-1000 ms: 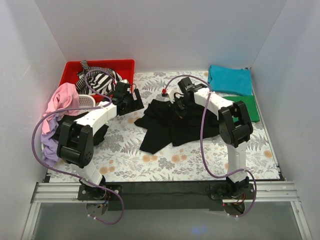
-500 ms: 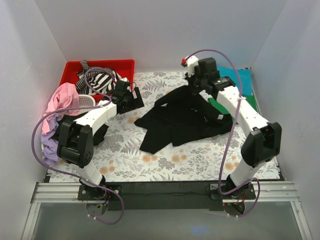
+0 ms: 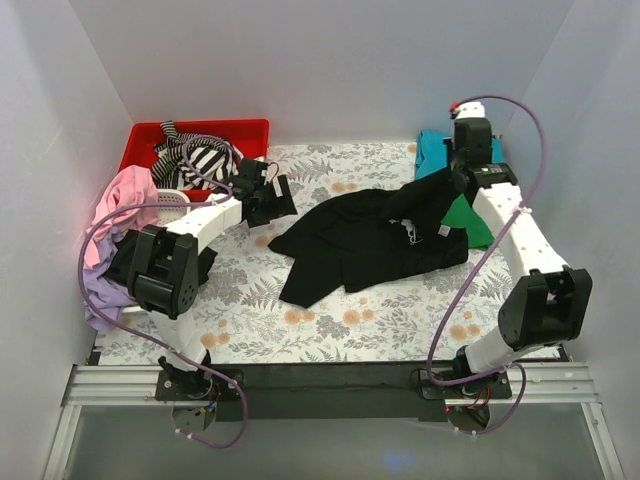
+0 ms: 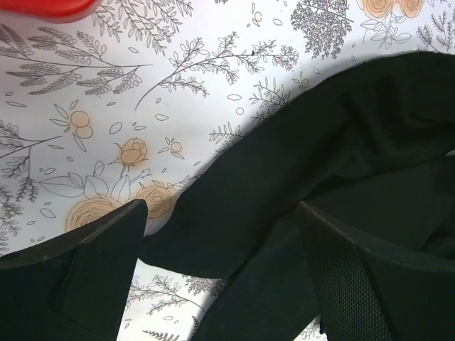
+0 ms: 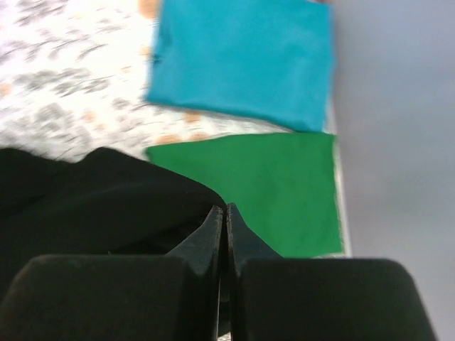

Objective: Fold and stack the t-shirts
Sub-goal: Flatten the tshirt out

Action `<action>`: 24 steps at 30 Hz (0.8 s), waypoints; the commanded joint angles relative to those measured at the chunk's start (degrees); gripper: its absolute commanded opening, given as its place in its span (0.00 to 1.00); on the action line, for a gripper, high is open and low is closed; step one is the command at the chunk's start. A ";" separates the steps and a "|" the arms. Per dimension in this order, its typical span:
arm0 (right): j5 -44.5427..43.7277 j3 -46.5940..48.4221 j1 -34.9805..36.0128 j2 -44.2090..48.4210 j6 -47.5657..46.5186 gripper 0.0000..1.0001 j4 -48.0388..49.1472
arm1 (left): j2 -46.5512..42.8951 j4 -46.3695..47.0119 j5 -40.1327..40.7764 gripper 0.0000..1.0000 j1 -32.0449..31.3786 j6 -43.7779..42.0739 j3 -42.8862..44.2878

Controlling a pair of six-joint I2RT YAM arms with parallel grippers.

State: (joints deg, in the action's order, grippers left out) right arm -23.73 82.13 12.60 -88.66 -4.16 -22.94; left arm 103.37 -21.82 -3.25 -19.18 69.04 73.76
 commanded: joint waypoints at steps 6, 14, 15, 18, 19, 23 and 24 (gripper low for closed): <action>-6.52 -0.21 -5.31 10.27 1.70 0.01 9.40 | 3.49 1.87 -3.26 0.85 0.20 0.66 4.29; 1.92 -3.02 -5.31 9.74 3.72 0.01 8.88 | 12.11 0.47 -2.64 0.85 0.11 1.63 8.51; 2.54 -3.55 -5.31 9.74 3.72 0.01 8.96 | 12.46 0.21 -2.21 0.84 0.02 1.28 8.60; 4.21 -3.90 -5.31 9.39 5.03 0.01 8.88 | 12.12 -0.76 -0.19 0.84 0.02 0.05 6.93; 4.21 -4.08 -5.31 9.21 4.96 0.01 8.96 | 11.85 -0.85 -0.01 0.84 0.02 -0.30 6.32; 4.30 -3.90 -5.31 8.68 4.87 0.01 9.05 | 9.92 -1.46 -1.58 0.83 -0.07 -1.01 3.77; 4.30 -3.82 -5.31 8.60 4.78 0.01 9.05 | 9.05 -1.81 -2.28 0.83 -0.33 -1.18 2.46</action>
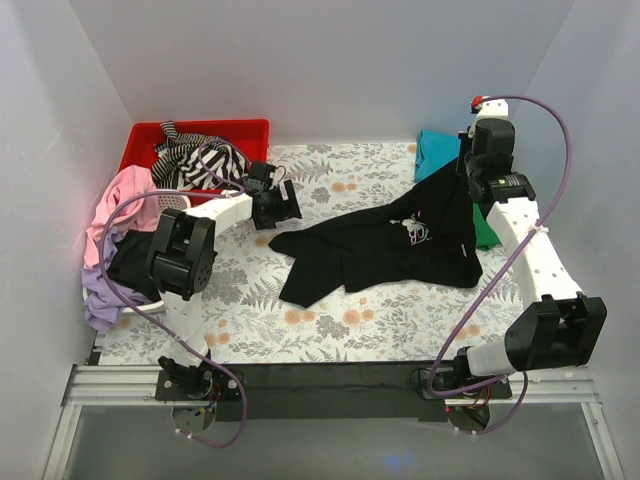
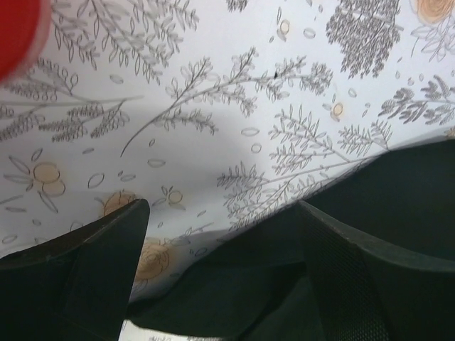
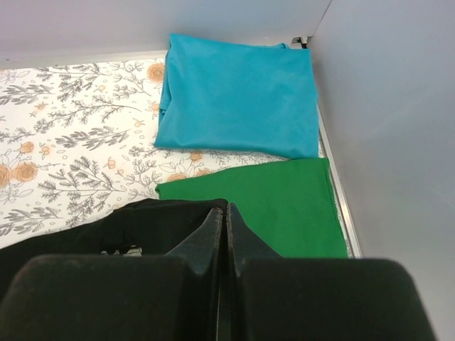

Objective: Fold and stack the t-shirts
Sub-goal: Flatten the tshirt out

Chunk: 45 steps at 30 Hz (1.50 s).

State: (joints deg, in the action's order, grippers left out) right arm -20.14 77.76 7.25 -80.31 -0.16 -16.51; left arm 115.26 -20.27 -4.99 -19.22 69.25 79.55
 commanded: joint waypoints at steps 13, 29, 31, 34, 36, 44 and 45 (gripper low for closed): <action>3.53 0.12 -0.04 -0.81 1.75 0.01 2.98 | -6.72 -4.60 -4.06 0.74 -2.04 -3.34 -10.90; 4.06 1.34 -0.48 0.24 0.78 0.01 1.49 | -9.25 -6.53 -2.75 0.00 -2.05 -6.15 -5.29; 5.02 1.70 -0.57 1.29 0.60 0.01 0.26 | -11.54 -8.46 -1.78 0.00 -1.78 -7.28 -1.70; 5.90 2.49 -0.57 3.49 0.34 0.01 -0.80 | -17.86 -11.09 -0.11 0.00 -1.17 -8.78 2.96; 6.52 3.88 -0.57 4.55 0.34 0.01 -2.90 | -21.38 -13.12 0.95 0.00 -0.47 -10.36 9.03; 8.54 8.46 -0.57 14.65 0.34 0.01 -8.01 | -32.28 -20.86 7.62 0.00 0.59 -15.37 23.36; 8.54 8.73 -0.57 15.88 0.34 0.01 -8.44 | -33.51 -21.12 8.15 0.00 0.59 -15.81 24.50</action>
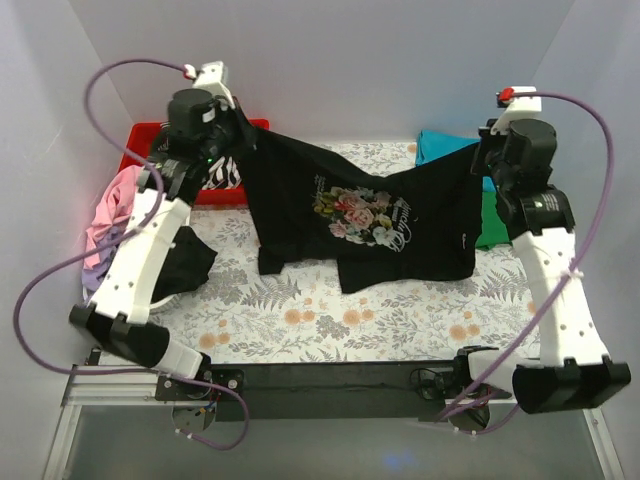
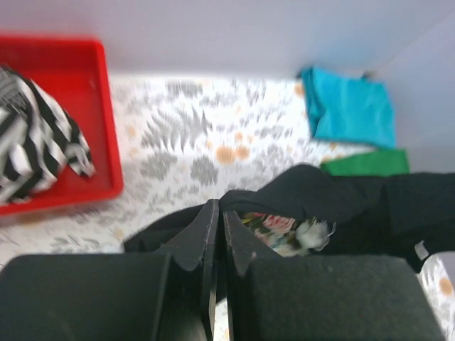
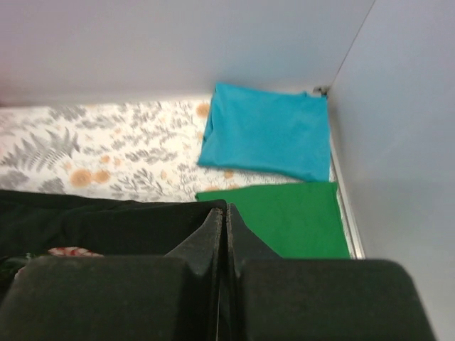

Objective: Fold and stack the t-shirts
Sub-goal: Flatten the tshirt out

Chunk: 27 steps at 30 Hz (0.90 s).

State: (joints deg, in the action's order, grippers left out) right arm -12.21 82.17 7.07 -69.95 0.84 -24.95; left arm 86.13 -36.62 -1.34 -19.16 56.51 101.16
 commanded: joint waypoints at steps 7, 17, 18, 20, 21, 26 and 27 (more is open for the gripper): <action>2.62 10.11 -0.48 14.31 -0.67 0.01 -5.71 | -15.18 -10.65 3.55 0.00 0.52 -4.83 13.26; 11.50 15.83 -0.39 26.96 -0.67 0.01 -9.68 | -35.83 -12.52 -14.12 0.00 0.44 -5.19 12.93; 11.76 16.00 -0.48 29.24 -0.67 0.01 -9.51 | -39.68 -10.86 -13.52 0.00 0.44 -4.75 12.05; 11.77 16.79 -0.48 30.92 -0.67 0.01 -9.59 | -44.71 -7.69 -13.68 0.00 0.44 -3.69 7.50; 11.77 17.32 -0.48 31.97 -0.67 0.01 -9.59 | -48.04 -5.07 -13.77 0.00 0.44 -3.08 7.03; 11.77 22.24 -0.39 32.51 -2.33 0.01 -9.24 | -50.36 -2.84 -16.58 0.00 0.17 -1.93 10.71; 11.77 22.33 -0.39 32.51 -2.77 0.01 -8.72 | -50.44 -2.41 -17.11 0.00 0.17 -1.84 10.72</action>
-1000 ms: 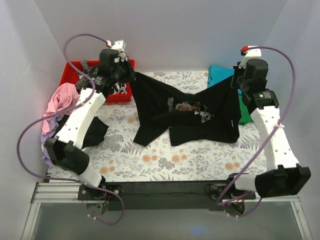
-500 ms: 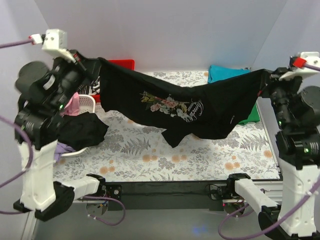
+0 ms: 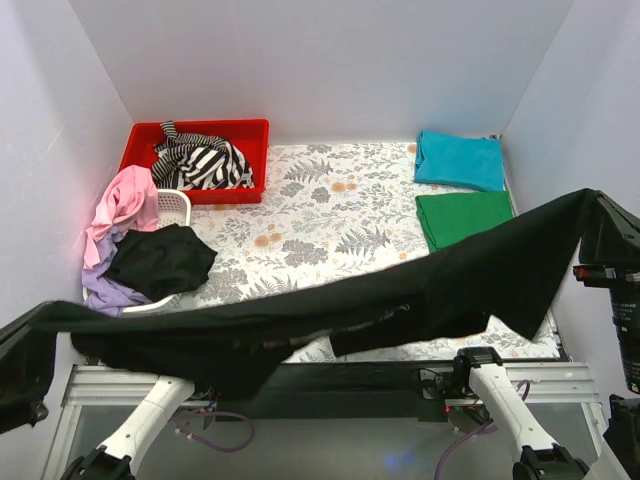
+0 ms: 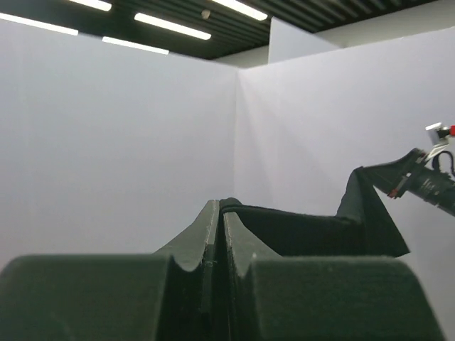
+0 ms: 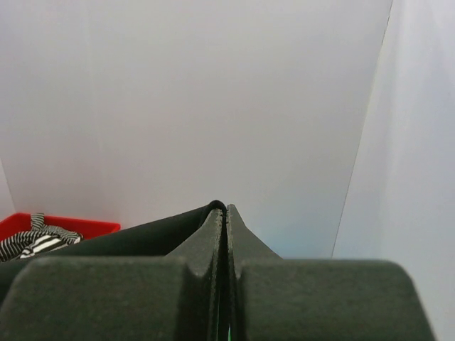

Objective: Fold and stack the t-shirts
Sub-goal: Flatten the tshirt out

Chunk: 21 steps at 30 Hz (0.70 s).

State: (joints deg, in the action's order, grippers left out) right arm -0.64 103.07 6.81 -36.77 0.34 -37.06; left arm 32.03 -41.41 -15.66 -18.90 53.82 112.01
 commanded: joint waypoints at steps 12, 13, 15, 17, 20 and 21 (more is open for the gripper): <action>1.88 -30.43 -0.22 -4.88 0.89 0.01 17.97 | 9.18 15.44 4.41 0.00 -1.14 6.81 -40.61; 0.92 -35.34 -0.13 -5.67 1.15 0.01 20.68 | 10.23 18.61 4.93 0.00 -1.14 8.74 -45.25; -1.46 -40.39 -0.13 -8.65 1.33 0.01 26.13 | 14.44 22.15 9.91 0.00 -1.14 8.41 -50.46; -1.38 -42.50 -0.13 -11.37 1.51 0.01 27.73 | 17.42 23.47 13.27 0.00 -1.14 7.10 -51.71; -1.11 -44.70 -0.13 -17.44 2.30 0.01 30.72 | 22.36 26.54 16.70 0.00 -1.14 5.86 -52.94; -0.94 -44.97 -0.13 -19.19 2.47 0.01 32.91 | 25.77 27.42 17.15 0.00 -1.06 5.59 -53.20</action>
State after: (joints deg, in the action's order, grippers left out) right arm -0.71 57.93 6.81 -54.06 1.52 -16.64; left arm 56.01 -23.40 -5.04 -20.01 60.40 57.69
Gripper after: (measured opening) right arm 0.027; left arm 0.015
